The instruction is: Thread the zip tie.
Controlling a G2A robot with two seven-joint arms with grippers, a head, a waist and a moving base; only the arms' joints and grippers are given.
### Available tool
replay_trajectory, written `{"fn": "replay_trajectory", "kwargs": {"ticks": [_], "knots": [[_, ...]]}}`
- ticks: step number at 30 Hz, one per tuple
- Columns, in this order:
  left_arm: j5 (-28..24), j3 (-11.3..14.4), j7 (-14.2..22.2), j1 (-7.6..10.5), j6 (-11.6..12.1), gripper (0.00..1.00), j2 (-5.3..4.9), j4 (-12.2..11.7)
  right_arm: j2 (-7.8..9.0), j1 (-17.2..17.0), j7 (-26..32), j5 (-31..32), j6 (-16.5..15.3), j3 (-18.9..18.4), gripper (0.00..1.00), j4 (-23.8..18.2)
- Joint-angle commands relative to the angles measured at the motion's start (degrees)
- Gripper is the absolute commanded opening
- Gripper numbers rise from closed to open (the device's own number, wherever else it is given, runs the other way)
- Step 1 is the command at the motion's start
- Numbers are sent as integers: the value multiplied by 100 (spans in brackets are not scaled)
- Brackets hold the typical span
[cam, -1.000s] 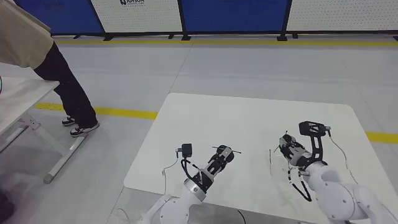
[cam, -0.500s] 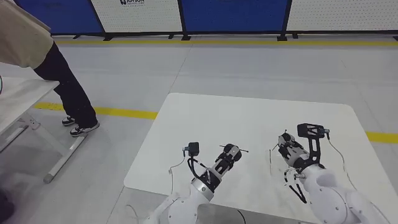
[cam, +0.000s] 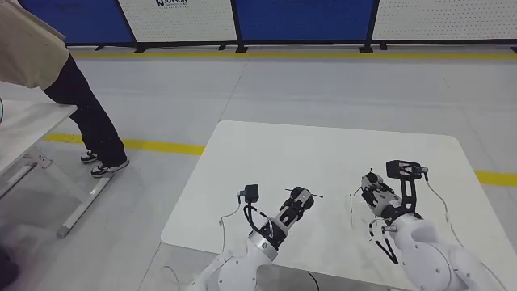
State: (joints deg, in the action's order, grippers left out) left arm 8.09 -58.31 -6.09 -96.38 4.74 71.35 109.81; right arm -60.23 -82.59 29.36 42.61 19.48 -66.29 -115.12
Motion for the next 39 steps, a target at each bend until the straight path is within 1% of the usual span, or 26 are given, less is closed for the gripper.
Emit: {"fn": "replay_trajectory", "kwargs": {"ticks": [1, 12, 14, 17, 18, 20, 22, 31, 32, 35, 37, 39], "knots": [[0, 0, 0, 0, 0, 0, 0, 0, 0, 0, 0, 0, 0, 0, 0, 0], [0, 0, 0, 0, 0, 0, 0, 0, -2, -2, -37, -4, 0, -7, 0, -1], [0, 0, 0, 0, 0, 0, 0, 0, -41, -95, -430, -139, 0, -64, 0, 17], [0, 0, 0, 0, 0, 0, 0, 0, -107, -266, -909, -516, 0, -122, 0, -113], [0, 0, 0, 0, 0, 0, 0, 0, -125, -327, -1020, -688, -30, -114, 0, -192], [0, 0, 0, 0, 0, 0, 0, 0, -151, -434, -1182, -931, -224, -94, 0, -285], [0, 0, 0, 0, 0, 0, 0, 0, -163, -482, -1227, -1031, -381, -66, 0, -289], [-3, -6, -14, 8, -4, 0, 1, -2, -163, -482, -1227, -1031, -381, -66, 0, -289], [-37, -19, -63, 41, -16, 0, 8, -18, -165, -488, -1233, -1049, -390, -64, 0, -280], [88, 15, -319, 151, -58, 0, 37, -101, -222, -553, -1510, -1692, -614, -81, 0, -206], [275, 129, -446, 259, -130, 0, 65, -208, -253, -581, -1758, -1848, -777, -66, 0, -152], [477, 283, -520, 363, -197, 0, 96, -317, -282, -605, -1982, -1873, -834, -5, 0, -149]]}}
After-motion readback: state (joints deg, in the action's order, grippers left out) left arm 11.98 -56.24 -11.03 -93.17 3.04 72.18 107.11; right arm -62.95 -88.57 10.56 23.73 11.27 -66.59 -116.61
